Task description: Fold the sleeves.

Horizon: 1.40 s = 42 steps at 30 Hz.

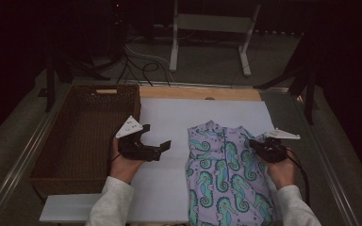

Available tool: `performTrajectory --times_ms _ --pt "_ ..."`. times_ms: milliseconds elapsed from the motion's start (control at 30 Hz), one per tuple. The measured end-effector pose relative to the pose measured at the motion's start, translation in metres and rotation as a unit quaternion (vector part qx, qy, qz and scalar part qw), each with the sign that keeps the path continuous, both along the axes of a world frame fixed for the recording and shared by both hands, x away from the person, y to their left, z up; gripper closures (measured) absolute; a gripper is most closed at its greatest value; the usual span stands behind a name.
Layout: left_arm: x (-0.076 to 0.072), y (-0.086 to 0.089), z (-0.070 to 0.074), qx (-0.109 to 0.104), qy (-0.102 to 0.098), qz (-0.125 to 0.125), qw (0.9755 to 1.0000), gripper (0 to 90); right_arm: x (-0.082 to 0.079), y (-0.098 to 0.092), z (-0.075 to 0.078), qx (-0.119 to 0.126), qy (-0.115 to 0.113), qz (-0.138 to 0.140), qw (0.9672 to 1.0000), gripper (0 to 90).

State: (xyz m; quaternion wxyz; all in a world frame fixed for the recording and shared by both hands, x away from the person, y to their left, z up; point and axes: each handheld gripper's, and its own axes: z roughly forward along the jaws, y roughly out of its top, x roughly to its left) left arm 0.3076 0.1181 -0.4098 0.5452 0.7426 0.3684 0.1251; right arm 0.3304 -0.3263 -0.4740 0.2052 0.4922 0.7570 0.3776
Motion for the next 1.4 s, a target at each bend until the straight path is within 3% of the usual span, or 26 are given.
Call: performTrajectory --times_ms 267,433,633,767,1000,1200,1400 --pt "0.0 0.0 0.0 0.0 0.0 0.0 1.0 0.0 -0.001 0.009 -0.008 -0.001 0.021 0.044 0.9988 87.4" --pt "0.0 0.0 0.0 -0.001 0.0 0.0 1.0 0.0 -0.002 0.004 -0.003 0.022 0.005 0.029 0.9993 47.0" --pt "0.0 0.0 0.0 0.001 -0.001 0.0 1.0 0.0 -0.001 -0.013 0.007 0.049 -0.02 -0.02 0.9984 28.3" --pt "0.0 0.0 0.0 0.0 0.0 0.0 1.0 0.0 0.0 -0.021 0.005 0.052 -0.018 -0.038 0.9978 27.7" --pt "0.0 0.0 0.0 -0.001 0.0 0.0 1.0 0.0 -0.004 -0.032 -0.008 0.037 0.005 -0.031 0.9988 31.2" --pt "0.0 0.0 0.0 0.0 0.0 0.0 1.0 0.0 -0.007 -0.043 -0.02 0.039 0.03 -0.022 0.9985 44.8" --pt "0.0 0.0 0.0 0.001 -0.001 0.0 1.0 0.0 -0.001 -0.039 -0.03 0.04 0.045 -0.019 0.998 59.1"
